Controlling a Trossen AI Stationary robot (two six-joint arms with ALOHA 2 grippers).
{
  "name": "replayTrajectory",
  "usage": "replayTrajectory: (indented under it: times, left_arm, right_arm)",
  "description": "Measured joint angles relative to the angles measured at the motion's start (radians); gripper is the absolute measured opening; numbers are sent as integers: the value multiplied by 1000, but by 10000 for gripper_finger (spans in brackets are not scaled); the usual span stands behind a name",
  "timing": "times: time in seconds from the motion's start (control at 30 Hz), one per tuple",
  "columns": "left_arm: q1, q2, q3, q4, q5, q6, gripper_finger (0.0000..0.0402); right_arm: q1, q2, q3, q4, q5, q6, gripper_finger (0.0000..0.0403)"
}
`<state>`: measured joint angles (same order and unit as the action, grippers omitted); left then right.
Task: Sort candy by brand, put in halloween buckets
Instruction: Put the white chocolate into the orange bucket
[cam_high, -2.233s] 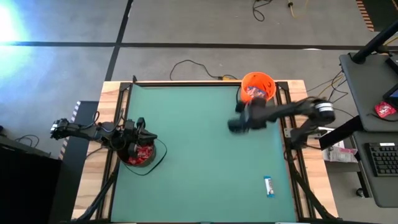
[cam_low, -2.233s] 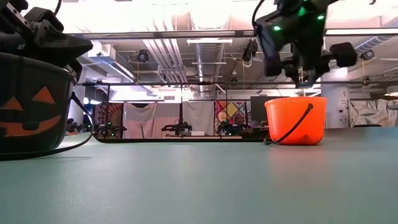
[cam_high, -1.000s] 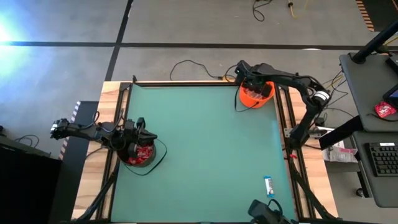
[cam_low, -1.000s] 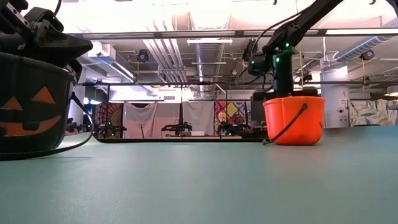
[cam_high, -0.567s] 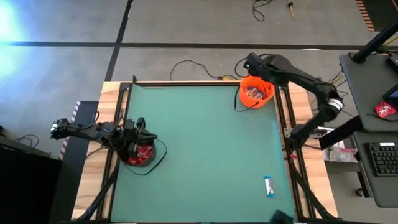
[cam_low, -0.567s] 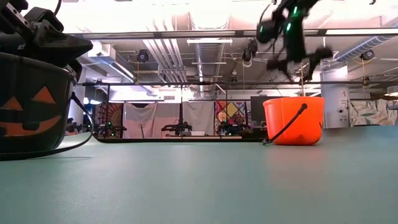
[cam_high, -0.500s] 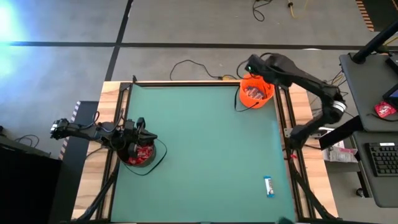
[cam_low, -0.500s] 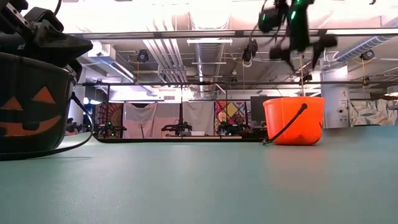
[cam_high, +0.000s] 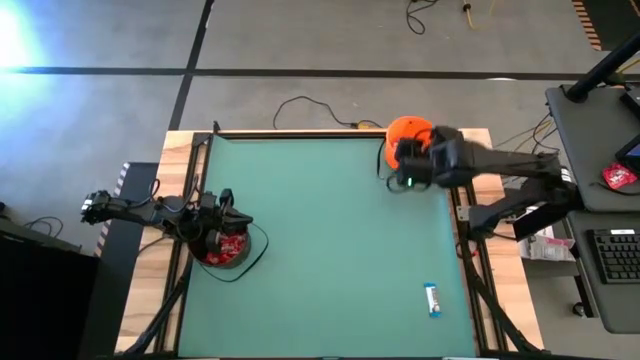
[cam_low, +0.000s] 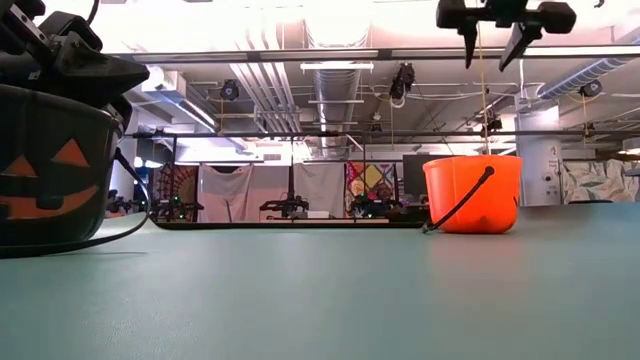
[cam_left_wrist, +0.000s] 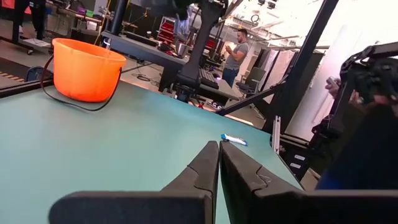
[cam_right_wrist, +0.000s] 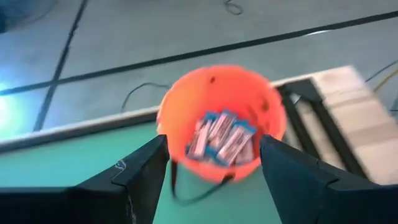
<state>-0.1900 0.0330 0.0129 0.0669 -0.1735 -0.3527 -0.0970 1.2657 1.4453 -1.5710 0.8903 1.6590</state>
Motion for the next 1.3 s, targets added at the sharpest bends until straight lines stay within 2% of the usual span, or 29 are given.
replayTrajectory:
  times: [0.13, 0.27, 0.33, 0.4, 0.57, 0.73, 0.8, 1.0, 1.3]
  left_arm:
    - [0, 0, 0, 0, 0, 0, 0]
    - [0, 0, 0, 0, 0, 0, 0]
    - [0, 0, 0, 0, 0, 0, 0]
    - [0, 0, 0, 0, 0, 0, 0]
    - [0, 0, 0, 0, 0, 0, 0]
    - [0, 0, 0, 0, 0, 0, 0]
    - [0, 0, 0, 0, 0, 0, 0]
    - [0, 0, 0, 0, 0, 0, 0]
    - [0, 0, 0, 0, 0, 0, 0]
  right_arm:
    - [144, 13, -72, 0, -12, 129, 248]
    - [232, 7, -126, -1, -31, 158, 247]
    - [271, 5, -160, -1, -65, 224, 244]
    - [301, 5, -196, 1, -170, 327, 242]
    - [405, 6, -295, 15, -530, 471, 244]
    - [551, 5, -376, 74, -779, 622, 269]
    - [612, 5, -396, 162, -845, 669, 281]
    - [756, 31, -431, 429, -858, 740, 314]
    - [923, 243, -356, 432, -916, 750, 340]
